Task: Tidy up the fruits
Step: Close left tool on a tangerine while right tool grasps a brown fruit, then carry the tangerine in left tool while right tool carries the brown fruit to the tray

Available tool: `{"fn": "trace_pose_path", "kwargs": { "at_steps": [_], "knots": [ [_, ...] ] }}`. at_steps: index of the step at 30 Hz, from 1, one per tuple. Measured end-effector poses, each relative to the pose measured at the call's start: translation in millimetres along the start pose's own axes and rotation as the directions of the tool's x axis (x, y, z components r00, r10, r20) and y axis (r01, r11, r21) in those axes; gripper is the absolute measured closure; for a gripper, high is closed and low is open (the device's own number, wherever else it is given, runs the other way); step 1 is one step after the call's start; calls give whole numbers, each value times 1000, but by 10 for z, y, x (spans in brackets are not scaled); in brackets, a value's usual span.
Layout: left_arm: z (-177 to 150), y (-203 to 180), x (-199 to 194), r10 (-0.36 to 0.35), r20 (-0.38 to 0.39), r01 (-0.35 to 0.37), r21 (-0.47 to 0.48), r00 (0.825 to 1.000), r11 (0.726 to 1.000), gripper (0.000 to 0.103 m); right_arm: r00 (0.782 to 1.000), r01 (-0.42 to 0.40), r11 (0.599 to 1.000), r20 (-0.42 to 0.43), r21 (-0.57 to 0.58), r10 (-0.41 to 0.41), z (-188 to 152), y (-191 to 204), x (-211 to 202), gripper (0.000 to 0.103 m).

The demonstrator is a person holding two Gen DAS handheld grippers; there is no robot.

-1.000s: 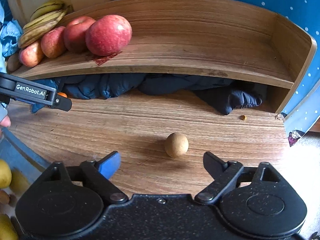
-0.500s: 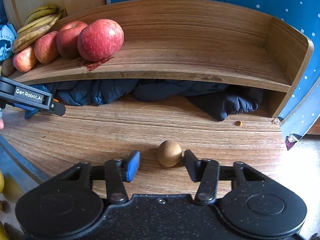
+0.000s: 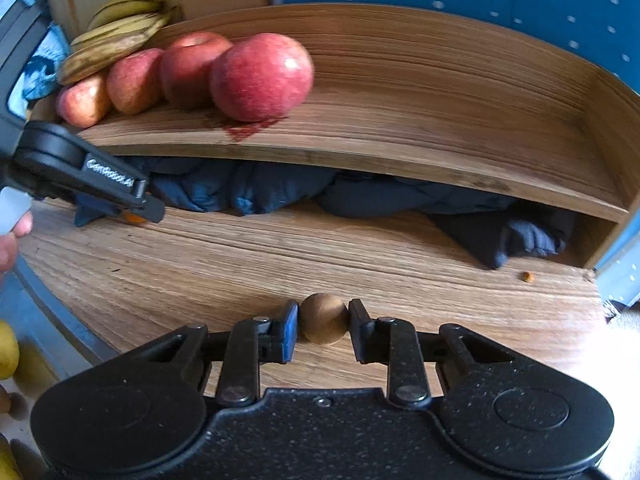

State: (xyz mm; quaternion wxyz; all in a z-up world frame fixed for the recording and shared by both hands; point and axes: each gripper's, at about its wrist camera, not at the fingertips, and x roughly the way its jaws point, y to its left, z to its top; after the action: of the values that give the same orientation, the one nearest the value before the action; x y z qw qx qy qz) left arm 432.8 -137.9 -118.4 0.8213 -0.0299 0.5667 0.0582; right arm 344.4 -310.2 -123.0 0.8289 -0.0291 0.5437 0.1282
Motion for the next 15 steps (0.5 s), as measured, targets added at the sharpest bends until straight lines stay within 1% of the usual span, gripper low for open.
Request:
{"fn": "trace_pose_path", "kwargs": {
  "at_steps": [1,3,7,9,15],
  "knots": [
    [7,19,10,-2,0,2,-8,1000,1000,53,1000,-7,1000,1,-8,7,8,32,14,74],
    [12,54,21,-5,-4,5,-18,1000,1000,58,1000,-20,999,3,-26,21,31,99,46,74],
    [15,121,47,-14,-9,13,-34,1000,999,64,999,-53,997,9,-58,54,85,233,105,74],
    [-3,135,42,-20,-11,20,-37,1000,999,70,998,-66,995,12,-76,67,112,304,137,74],
    [-54,229,71,-41,-16,41,-42,999,998,72,995,-92,990,14,-105,94,189,424,215,74]
  ]
}}
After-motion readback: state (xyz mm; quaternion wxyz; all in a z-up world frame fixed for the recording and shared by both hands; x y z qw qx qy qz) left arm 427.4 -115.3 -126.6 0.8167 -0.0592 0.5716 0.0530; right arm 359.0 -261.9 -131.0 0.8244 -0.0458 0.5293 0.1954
